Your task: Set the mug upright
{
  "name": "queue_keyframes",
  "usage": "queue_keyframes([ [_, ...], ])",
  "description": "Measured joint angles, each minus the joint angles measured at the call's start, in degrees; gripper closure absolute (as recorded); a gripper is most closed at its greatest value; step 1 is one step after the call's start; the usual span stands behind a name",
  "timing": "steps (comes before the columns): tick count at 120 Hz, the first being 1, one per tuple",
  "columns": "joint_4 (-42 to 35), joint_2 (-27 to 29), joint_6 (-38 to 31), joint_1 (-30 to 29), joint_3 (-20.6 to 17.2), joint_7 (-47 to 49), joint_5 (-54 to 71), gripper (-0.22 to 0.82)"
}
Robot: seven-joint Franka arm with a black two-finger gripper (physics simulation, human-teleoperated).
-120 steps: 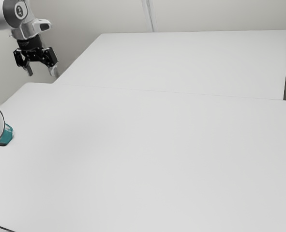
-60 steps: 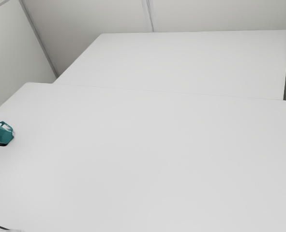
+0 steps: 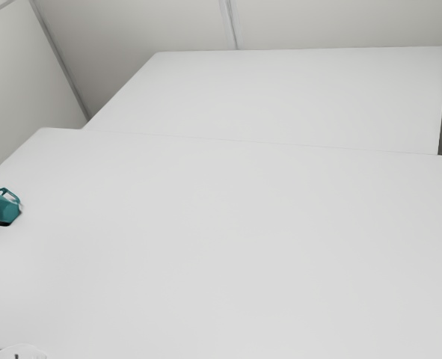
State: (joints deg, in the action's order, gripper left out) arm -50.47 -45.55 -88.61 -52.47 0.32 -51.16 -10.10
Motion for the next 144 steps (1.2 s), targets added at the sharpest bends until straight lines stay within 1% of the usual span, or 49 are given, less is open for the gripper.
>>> queue_keyframes([
  [24, 2.18, -3.45, -3.6, -2.54, -3.17, -6.17, 0.0, 0.0],
  [40, 2.74, -4.84, -5.44, -3.51, -3.31, -9.37, 0.05, 0.0],
  [64, 3.27, -5.51, -6.77, -6.91, -4.91, -13.2, 0.01, 0.0],
  [91, 4.28, -8.61, -8.7, -10.49, -10.22, -16.85, 0.0, 0.0],
  [119, 5.26, -11.36, -10.85, -12.69, -13.67, -20.16, -0.01, 0.0],
  [144, 5.7, -12.51, -11.67, -14.43, -17.2, -22.79, -0.28, 0.0],
])
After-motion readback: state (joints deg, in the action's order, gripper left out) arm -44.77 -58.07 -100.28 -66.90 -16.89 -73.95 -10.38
